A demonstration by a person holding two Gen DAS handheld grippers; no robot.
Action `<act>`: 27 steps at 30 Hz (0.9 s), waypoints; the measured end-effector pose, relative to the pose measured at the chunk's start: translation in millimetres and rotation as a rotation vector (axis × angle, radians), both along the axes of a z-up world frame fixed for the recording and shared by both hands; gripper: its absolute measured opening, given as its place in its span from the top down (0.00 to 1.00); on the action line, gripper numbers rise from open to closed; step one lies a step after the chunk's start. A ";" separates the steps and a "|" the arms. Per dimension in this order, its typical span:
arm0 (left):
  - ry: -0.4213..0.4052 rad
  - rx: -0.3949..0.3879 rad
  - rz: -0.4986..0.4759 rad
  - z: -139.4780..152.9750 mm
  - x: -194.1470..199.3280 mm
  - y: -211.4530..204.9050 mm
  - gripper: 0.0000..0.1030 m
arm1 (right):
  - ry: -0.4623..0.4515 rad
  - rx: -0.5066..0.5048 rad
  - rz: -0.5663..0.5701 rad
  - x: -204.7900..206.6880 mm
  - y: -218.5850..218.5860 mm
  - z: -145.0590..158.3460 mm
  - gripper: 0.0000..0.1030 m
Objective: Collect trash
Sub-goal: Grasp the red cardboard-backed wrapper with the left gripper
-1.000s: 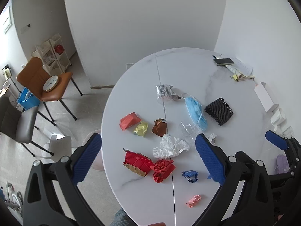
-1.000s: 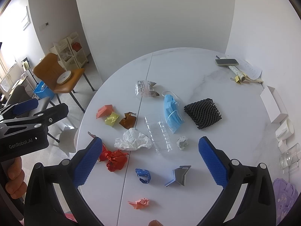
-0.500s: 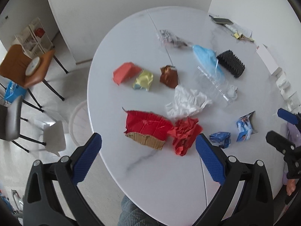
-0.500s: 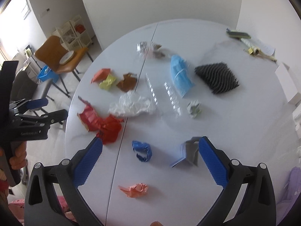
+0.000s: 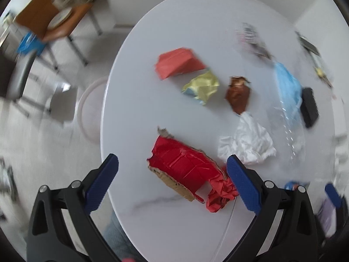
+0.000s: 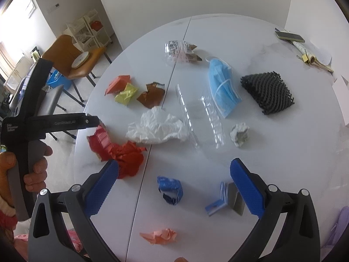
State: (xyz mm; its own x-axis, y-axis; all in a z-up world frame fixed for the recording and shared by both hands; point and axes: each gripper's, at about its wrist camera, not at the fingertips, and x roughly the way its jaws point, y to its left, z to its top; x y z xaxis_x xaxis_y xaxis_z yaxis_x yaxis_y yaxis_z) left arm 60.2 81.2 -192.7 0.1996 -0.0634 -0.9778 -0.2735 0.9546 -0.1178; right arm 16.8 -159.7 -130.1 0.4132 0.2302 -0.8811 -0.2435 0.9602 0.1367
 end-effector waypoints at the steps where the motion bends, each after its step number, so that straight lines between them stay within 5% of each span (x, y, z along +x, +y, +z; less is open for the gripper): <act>1: 0.016 -0.018 0.046 -0.9 0.4 2.1 0.08 | -0.005 0.005 0.003 2.9 0.3 0.8 0.02; 6: 0.082 -0.043 0.301 -9.2 -3.7 7.6 0.08 | -0.006 0.037 0.038 14.5 -0.1 0.3 0.02; 12: 0.194 -0.056 0.467 -43.5 0.1 4.4 0.08 | 0.012 0.079 0.063 25.2 -6.7 -4.2 0.02; 19: 0.266 -0.125 0.495 -75.3 2.3 2.4 0.39 | 0.013 0.121 0.095 29.6 -11.3 -4.3 0.02; 27: 0.181 -0.110 0.443 -73.4 -5.7 7.3 0.58 | 0.009 0.154 0.120 29.5 -7.1 -0.9 0.02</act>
